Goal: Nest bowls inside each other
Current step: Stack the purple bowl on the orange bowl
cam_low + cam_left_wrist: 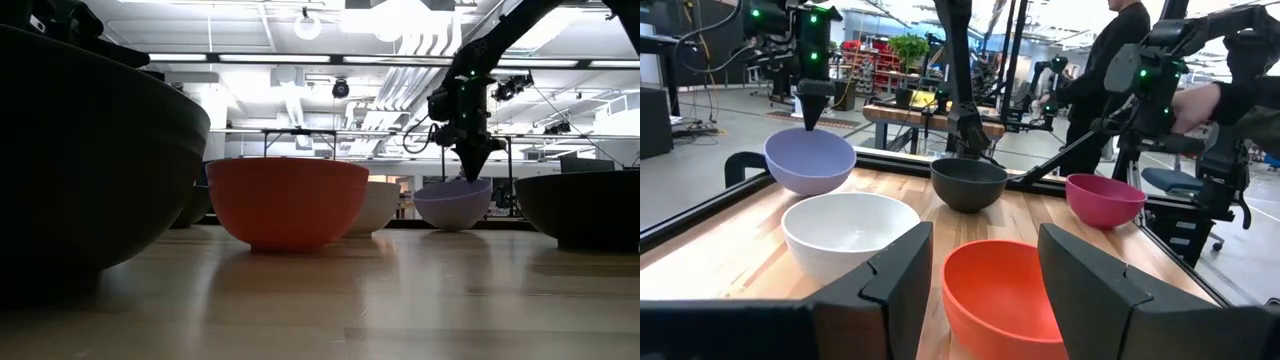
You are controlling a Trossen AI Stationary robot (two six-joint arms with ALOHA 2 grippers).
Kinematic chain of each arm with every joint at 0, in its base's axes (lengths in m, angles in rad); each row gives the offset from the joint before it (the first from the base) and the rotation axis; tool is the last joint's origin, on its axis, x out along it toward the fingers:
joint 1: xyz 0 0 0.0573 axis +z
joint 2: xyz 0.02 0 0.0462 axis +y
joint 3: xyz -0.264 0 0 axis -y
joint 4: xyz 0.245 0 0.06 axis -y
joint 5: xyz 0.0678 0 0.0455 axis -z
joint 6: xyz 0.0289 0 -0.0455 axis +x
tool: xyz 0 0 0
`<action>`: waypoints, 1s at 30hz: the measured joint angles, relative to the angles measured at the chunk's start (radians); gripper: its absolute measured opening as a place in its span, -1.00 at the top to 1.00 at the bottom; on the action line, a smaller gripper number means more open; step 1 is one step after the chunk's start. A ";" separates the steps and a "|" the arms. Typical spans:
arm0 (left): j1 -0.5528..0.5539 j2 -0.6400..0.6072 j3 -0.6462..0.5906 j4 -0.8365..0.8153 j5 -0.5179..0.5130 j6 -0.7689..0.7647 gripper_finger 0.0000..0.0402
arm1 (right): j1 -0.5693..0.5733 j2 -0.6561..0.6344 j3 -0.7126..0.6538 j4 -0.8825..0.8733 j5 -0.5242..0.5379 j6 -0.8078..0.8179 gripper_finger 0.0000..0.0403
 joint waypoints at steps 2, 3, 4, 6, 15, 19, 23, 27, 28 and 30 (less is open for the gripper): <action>0.000 0.000 0.000 0.000 0.000 0.000 0.14 | 0.006 0.020 0.000 0.001 0.001 -0.001 1.00; 0.000 0.000 0.000 0.000 0.000 0.000 0.14 | 0.010 0.029 -0.001 0.004 0.004 -0.001 1.00; 0.000 0.000 0.000 0.000 0.000 0.000 0.14 | 0.014 0.037 -0.002 0.010 0.005 -0.001 1.00; 0.000 0.000 0.000 0.000 0.000 0.000 0.14 | 0.021 0.050 -0.002 0.025 0.004 0.000 1.00; 0.000 0.000 0.000 0.000 0.000 0.000 0.14 | 0.029 0.069 -0.002 0.038 0.003 0.008 1.00; 0.000 0.000 0.000 0.000 0.000 0.000 0.14 | 0.029 0.069 -0.002 0.033 -0.001 0.007 1.00; 0.000 0.000 0.000 0.000 0.000 0.000 0.14 | 0.029 0.069 -0.002 0.033 -0.027 0.002 0.96; 0.000 0.000 0.000 0.000 0.000 0.000 0.14 | 0.029 0.069 -0.002 0.033 -0.028 0.003 0.78; 0.000 0.000 0.000 0.000 0.000 0.000 0.14 | 0.028 0.069 -0.002 0.034 -0.028 0.003 0.74; 0.000 0.000 0.000 0.000 0.000 0.000 0.14 | 0.028 0.069 -0.002 0.034 -0.028 0.003 0.68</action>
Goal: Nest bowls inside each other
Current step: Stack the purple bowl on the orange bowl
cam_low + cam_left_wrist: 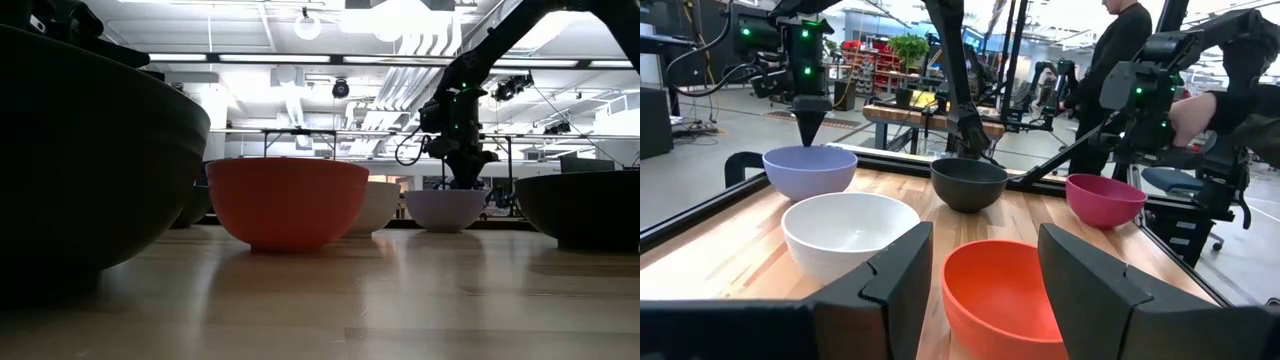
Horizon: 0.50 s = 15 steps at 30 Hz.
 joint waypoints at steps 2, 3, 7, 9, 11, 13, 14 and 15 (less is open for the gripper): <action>0.000 0.000 0.000 0.000 0.000 0.000 0.14 | 0.000 0.000 0.000 0.000 0.000 0.000 0.67; 0.000 0.000 0.000 0.000 0.000 0.000 0.14 | 0.000 0.000 0.000 0.001 0.000 -0.001 0.67; 0.000 0.000 0.000 0.000 0.000 0.000 0.14 | 0.000 0.000 0.000 0.009 0.000 0.000 0.69; 0.000 0.000 0.000 0.000 0.000 0.000 0.14 | 0.000 0.000 0.000 0.013 -0.001 0.000 0.70; 0.000 0.000 0.000 0.000 0.000 0.000 0.14 | 0.000 0.000 0.000 0.013 0.000 0.000 0.70; 0.000 0.000 0.000 0.000 0.000 0.000 0.14 | 0.000 0.000 0.000 0.013 -0.001 0.000 0.70; 0.000 0.000 0.000 0.000 0.000 0.000 0.14 | 0.000 0.000 0.000 0.013 -0.001 0.000 0.70; 0.000 0.000 0.000 0.000 0.000 0.000 0.14 | 0.000 0.000 0.000 0.013 -0.001 0.000 0.70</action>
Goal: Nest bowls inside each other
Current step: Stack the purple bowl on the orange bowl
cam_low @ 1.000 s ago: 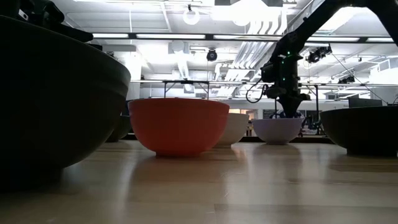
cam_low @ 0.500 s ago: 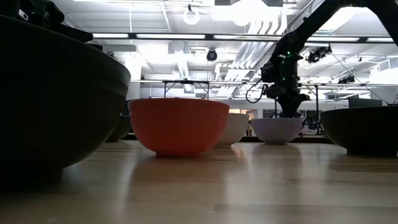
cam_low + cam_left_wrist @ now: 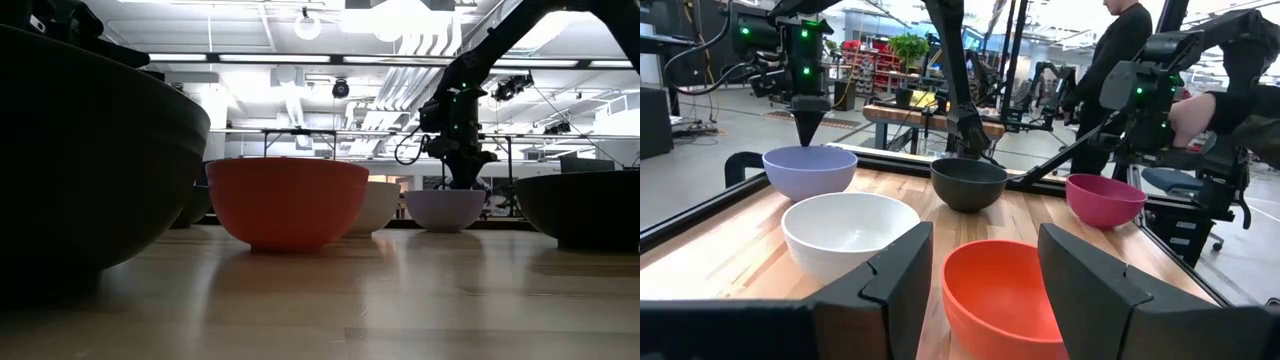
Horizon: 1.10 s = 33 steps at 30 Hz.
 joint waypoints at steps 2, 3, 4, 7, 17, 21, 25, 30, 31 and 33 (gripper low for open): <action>0.000 0.000 0.000 0.000 0.000 0.000 0.14 | 0.000 0.000 0.000 0.000 0.000 0.000 0.70; 0.000 0.000 0.000 0.000 0.000 0.000 0.14 | 0.000 0.000 0.000 0.000 0.000 0.000 0.70; 0.000 0.000 0.000 0.000 0.000 0.000 0.14 | 0.000 0.000 0.000 0.000 0.000 0.000 0.70; 0.000 0.000 0.000 0.000 0.000 0.000 0.14 | 0.000 0.000 0.000 0.000 0.000 0.000 0.70; 0.000 0.000 0.000 0.000 0.000 0.000 0.14 | 0.000 0.000 0.000 -0.008 0.000 0.002 0.70; 0.000 0.000 0.000 0.000 0.000 0.000 0.14 | 0.000 0.000 0.000 -0.018 0.000 0.004 0.70; 0.000 0.000 0.000 0.000 0.000 0.000 0.14 | 0.000 0.000 0.000 -0.021 0.000 0.005 0.70; 0.000 0.000 0.000 0.000 0.000 0.000 0.14 | 0.000 0.000 0.000 -0.036 0.000 0.005 0.70; 0.000 0.000 0.000 0.000 0.000 0.000 0.14 | 0.000 0.000 0.000 -0.038 0.000 0.006 0.70; 0.000 0.000 0.000 0.000 0.000 0.000 0.14 | 0.000 0.000 0.000 -0.039 0.000 0.008 0.70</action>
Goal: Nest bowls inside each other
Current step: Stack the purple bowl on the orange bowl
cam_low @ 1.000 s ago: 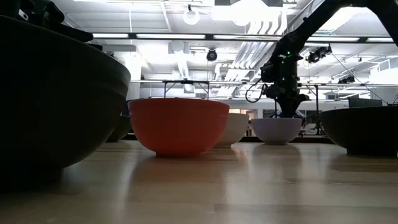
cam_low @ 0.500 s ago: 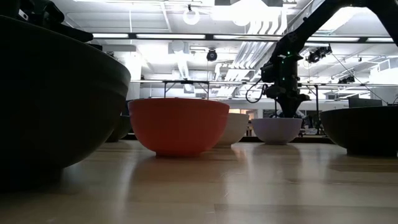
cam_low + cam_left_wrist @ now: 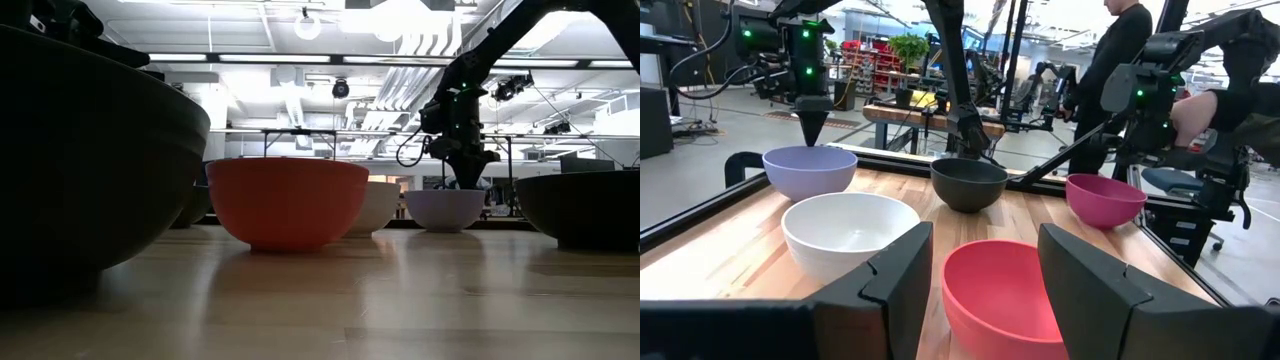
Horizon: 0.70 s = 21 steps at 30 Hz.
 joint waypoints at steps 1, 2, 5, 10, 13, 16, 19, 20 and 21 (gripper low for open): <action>0.000 0.000 0.000 0.000 0.000 0.000 0.14 | 0.000 0.000 0.000 0.000 0.000 0.000 0.70; 0.000 0.000 0.000 0.000 0.000 0.000 0.14 | 0.000 0.000 0.000 0.000 0.000 0.000 0.70; 0.000 0.000 0.000 0.000 0.000 0.000 0.14 | 0.000 0.005 0.001 0.000 0.000 0.009 0.70; 0.000 0.000 0.000 0.000 0.000 0.000 0.14 | 0.001 0.038 0.001 -0.005 0.000 0.011 0.70; 0.000 0.000 0.000 0.000 0.000 0.000 0.14 | 0.001 0.040 0.001 0.012 0.000 0.006 0.70; 0.000 0.000 0.000 0.000 0.000 0.000 0.14 | 0.001 0.040 0.001 0.015 0.000 -0.004 0.72; 0.000 0.000 0.000 0.000 0.000 0.000 0.14 | 0.001 0.040 0.001 0.015 0.000 -0.009 0.81; 0.000 0.000 0.000 0.000 0.000 0.000 0.14 | 0.000 0.040 0.001 0.016 0.000 -0.010 0.86; 0.000 0.000 0.000 0.000 0.000 0.000 0.14 | -0.001 0.040 0.001 0.016 -0.001 -0.011 0.93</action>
